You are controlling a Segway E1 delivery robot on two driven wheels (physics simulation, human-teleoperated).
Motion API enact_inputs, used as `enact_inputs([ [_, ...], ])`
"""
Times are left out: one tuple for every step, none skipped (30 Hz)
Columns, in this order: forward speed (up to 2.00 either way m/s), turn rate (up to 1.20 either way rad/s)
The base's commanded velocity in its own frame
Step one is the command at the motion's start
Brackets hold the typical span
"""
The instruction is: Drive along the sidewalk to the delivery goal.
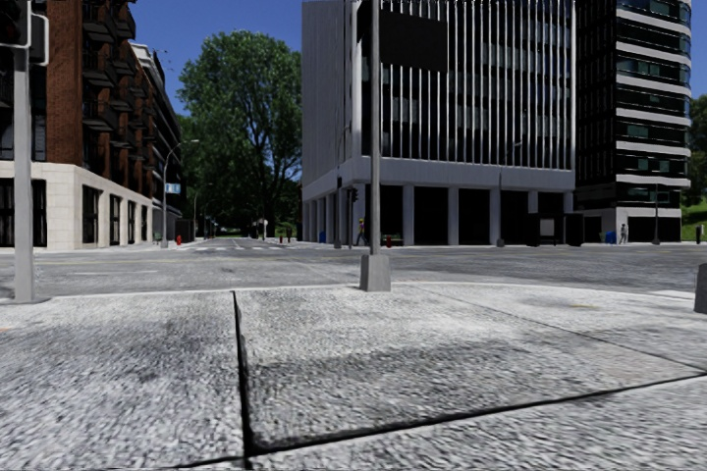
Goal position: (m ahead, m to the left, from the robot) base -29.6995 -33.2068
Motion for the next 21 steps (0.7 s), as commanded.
enact_inputs([
  [2.0, -0.63],
  [2.0, -0.66],
  [2.0, -0.66],
  [2.0, -0.75],
  [2.0, -0.79],
  [2.0, -0.8],
  [2.0, -0.8],
  [2.0, -0.8],
  [2.0, -0.8],
  [2.0, -0.8],
  [2.0, -0.8],
  [2.0, -0.8],
  [2.0, -0.8],
  [2.0, -0.8],
  [2.0, -0.8],
  [2.0, -0.8],
  [2.0, -0.8],
  [2.0, -0.8],
  [2.0, -0.8],
  [2.0, -0.8],
  [2.0, -0.8],
])
